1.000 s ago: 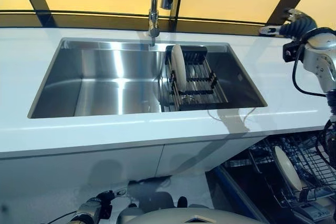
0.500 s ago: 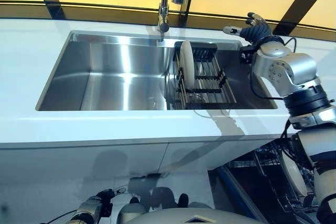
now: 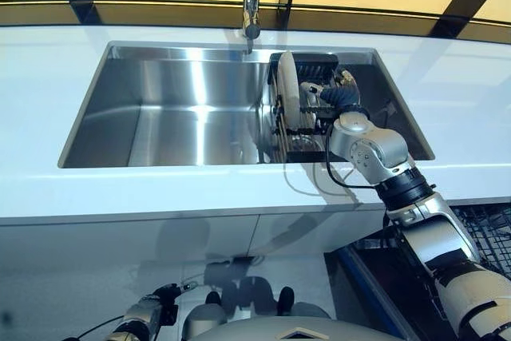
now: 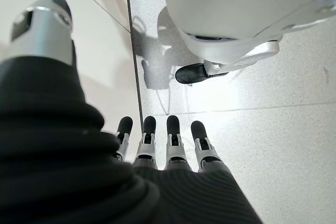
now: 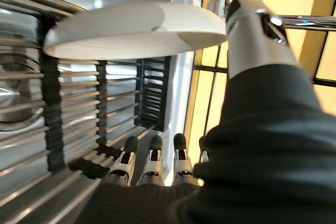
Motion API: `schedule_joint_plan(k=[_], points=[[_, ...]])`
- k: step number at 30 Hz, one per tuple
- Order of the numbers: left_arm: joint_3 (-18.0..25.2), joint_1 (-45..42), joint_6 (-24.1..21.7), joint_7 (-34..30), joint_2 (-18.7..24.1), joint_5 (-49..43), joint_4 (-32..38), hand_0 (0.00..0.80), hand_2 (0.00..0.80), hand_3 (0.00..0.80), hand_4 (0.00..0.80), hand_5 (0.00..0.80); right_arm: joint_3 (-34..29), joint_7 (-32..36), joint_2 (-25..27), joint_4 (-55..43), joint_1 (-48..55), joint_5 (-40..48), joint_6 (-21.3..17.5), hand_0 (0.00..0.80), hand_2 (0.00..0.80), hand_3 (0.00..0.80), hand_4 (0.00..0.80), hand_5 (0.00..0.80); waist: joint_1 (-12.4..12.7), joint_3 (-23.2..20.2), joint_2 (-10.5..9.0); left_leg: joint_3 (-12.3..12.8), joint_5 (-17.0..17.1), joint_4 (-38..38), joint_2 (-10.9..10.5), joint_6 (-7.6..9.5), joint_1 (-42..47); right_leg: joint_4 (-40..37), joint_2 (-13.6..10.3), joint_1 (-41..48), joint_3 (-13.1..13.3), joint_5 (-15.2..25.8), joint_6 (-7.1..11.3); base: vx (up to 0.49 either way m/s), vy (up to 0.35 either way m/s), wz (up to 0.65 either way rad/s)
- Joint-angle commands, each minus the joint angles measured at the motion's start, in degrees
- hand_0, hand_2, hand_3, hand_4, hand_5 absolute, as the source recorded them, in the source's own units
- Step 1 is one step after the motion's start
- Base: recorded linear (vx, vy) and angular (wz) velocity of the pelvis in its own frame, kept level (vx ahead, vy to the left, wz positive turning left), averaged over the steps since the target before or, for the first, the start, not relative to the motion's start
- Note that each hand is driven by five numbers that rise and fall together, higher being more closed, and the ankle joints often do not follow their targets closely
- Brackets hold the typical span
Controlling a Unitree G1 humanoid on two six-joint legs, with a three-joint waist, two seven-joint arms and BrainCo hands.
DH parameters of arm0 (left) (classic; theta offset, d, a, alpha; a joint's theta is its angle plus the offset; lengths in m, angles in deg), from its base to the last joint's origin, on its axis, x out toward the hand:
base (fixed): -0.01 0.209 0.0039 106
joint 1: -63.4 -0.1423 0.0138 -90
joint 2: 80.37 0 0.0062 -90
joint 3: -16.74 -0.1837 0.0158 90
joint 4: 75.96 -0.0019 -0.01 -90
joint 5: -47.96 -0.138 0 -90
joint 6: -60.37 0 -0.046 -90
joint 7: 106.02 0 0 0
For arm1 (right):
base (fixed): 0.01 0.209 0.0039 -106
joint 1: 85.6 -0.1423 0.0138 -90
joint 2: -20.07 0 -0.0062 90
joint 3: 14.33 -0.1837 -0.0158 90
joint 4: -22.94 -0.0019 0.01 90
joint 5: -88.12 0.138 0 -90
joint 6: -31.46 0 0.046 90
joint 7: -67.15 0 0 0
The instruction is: Take plates into dishwasher
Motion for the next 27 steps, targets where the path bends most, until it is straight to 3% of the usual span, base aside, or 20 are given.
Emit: schedule_joint_plan(k=[1,12,20,27], points=[[-4.4,3.3,-0.7,0.3,0.3,1.3,-2.2,0.000,0.000,0.000,0.000,0.000,0.7,0.7,0.7,-0.5,-1.6,-2.4,-3.3,0.000,0.000,0.000,0.000,0.000,2.3,-1.9,0.41,0.0,-3.9,1.9,-1.5,2.78,-0.5,6.4,-2.3,-2.1,1.5,-3.5,4.75,0.000,0.000,0.00],[-4.9,2.6,-1.3,0.3,0.3,0.7,-2.4,0.000,0.000,0.000,0.000,0.000,1.8,2.6,1.0,-0.7,-1.7,-2.6,-1.8,0.000,0.000,0.000,0.000,0.000,2.6,-1.8,0.27,-0.1,-3.7,2.0,-1.4,2.50,-0.7,6.4,-2.2,-2.0,1.3,-3.6,4.69,0.002,0.000,0.00],[-5.0,2.2,-1.0,0.4,0.4,0.8,-2.0,0.000,0.000,0.000,0.000,0.000,3.3,8.2,3.0,0.2,-3.9,-7.3,4.2,0.000,0.000,0.000,0.000,0.000,3.1,-1.8,-0.06,-0.4,-3.5,2.1,-1.4,2.38,-0.9,6.5,-2.2,-2.0,0.9,-3.7,4.66,0.012,0.001,0.02],[-5.5,1.7,-0.2,0.6,1.4,0.6,-1.9,0.000,0.000,0.000,0.000,0.000,4.5,14.8,7.2,6.9,-8.8,-10.3,8.9,0.000,0.000,0.000,0.000,0.000,4.6,-1.6,-1.48,-1.1,-3.4,1.9,-1.2,2.21,-0.9,6.7,-2.4,-1.8,-0.4,-3.5,4.79,0.051,-0.008,0.06]])
